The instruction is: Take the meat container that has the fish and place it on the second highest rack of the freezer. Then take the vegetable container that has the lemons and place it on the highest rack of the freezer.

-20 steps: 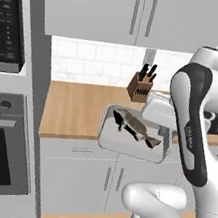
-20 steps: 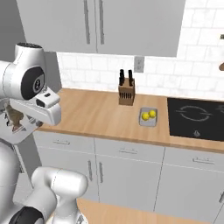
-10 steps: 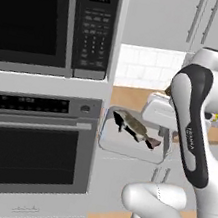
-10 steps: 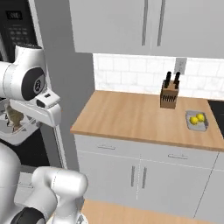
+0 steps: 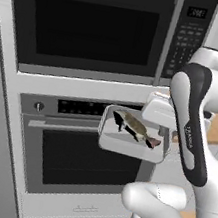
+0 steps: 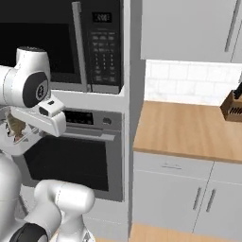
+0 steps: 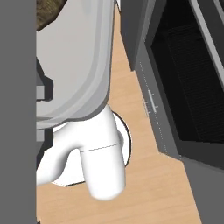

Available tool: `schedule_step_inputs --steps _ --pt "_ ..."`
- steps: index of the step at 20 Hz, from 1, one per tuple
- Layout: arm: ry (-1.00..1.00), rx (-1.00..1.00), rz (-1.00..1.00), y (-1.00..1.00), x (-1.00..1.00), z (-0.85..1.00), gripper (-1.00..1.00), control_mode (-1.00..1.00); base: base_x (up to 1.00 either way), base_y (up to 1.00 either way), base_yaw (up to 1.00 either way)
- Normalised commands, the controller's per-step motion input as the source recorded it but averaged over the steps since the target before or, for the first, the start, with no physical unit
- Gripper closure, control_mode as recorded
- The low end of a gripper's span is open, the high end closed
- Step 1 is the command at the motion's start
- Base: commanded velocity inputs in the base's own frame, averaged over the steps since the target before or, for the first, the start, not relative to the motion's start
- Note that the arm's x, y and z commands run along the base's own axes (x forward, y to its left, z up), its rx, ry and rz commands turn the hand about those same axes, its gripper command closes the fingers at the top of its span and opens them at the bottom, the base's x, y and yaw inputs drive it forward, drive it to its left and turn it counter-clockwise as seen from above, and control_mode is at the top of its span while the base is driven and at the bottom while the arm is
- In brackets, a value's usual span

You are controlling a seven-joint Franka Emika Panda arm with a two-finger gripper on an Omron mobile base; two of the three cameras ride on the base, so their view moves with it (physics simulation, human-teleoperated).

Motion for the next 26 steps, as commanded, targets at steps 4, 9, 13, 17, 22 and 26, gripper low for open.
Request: schedule_step_inputs --steps 4,9,13,17,22,26 --pt "0.00 0.00 0.00 0.00 0.00 0.00 1.00 1.00 -0.08 1.00 0.00" --pt "0.00 0.00 0.00 0.00 0.00 0.00 1.00 1.00 -0.17 1.00 0.00" --pt "0.00 0.00 0.00 0.00 0.00 0.00 1.00 1.00 -0.17 1.00 0.00" --pt "0.00 0.00 0.00 0.00 0.00 0.00 1.00 1.00 -0.25 1.00 0.00" --pt "0.00 0.00 0.00 0.00 0.00 0.00 1.00 1.00 -0.28 1.00 0.00" --pt "0.00 0.00 0.00 0.00 0.00 0.00 1.00 1.00 -0.19 1.00 0.00"
